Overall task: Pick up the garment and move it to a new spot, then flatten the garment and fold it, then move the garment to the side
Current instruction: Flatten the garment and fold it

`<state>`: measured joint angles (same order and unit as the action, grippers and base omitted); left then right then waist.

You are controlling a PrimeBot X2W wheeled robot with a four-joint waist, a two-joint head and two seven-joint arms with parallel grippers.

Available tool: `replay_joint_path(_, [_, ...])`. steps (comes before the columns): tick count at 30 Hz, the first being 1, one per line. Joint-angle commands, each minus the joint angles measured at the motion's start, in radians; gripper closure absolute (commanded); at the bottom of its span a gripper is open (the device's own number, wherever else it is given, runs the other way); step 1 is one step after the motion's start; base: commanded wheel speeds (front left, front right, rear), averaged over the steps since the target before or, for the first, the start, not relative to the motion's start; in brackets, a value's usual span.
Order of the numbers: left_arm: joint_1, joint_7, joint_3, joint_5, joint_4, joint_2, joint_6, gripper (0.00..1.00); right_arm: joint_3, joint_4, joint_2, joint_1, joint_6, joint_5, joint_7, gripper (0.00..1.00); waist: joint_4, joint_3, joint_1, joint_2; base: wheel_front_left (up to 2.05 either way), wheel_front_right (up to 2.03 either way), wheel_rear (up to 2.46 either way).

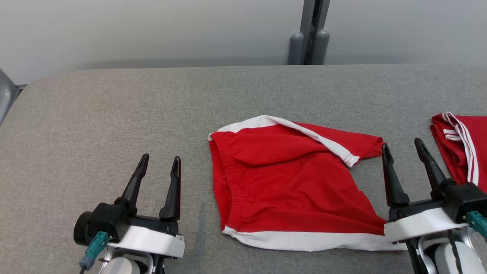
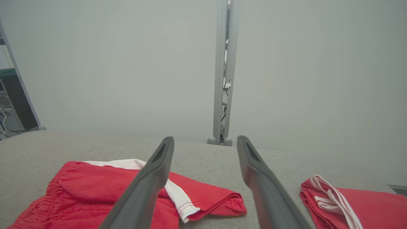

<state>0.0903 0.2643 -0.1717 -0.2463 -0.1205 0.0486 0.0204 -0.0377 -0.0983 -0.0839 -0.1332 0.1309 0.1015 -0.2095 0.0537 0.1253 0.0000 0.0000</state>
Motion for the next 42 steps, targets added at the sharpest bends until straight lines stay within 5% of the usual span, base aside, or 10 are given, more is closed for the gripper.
replay_joint_path(1, [0.007,0.001,0.007,0.002,0.004,0.005,-0.002,0.0,0.005,-0.004,-0.001,0.002,0.0,-0.005,-0.011,0.0,-0.001,0.003,0.0,0.0,0.0,0.0,0.0])
replay_joint_path(12, [0.046,0.001,0.016,0.016,-0.035,0.004,0.013,0.0,-0.011,-0.033,0.018,-0.045,0.0,-0.017,-0.039,0.0,-0.056,0.069,0.0,0.0,0.0,0.0,0.0])
replay_joint_path(21, [0.227,-0.018,-0.01,0.06,-0.296,0.029,0.034,0.0,-0.03,-0.048,0.022,-0.068,0.0,-0.035,-0.045,0.0,-0.124,0.14,0.0,0.0,0.0,0.0,0.0])
replay_joint_path(32, [0.462,-0.206,-0.02,0.051,-0.531,0.084,0.059,0.0,-0.041,-0.064,0.029,-0.091,0.0,-0.026,-0.052,0.0,-0.168,0.187,0.0,0.0,0.0,0.0,0.0])
replay_joint_path(42, [0.522,-0.285,-0.078,0.009,-0.598,0.101,0.101,0.0,-0.042,-0.073,0.031,-0.098,0.0,-0.023,-0.057,0.0,-0.177,0.2,0.0,0.0,0.0,0.0,0.0])
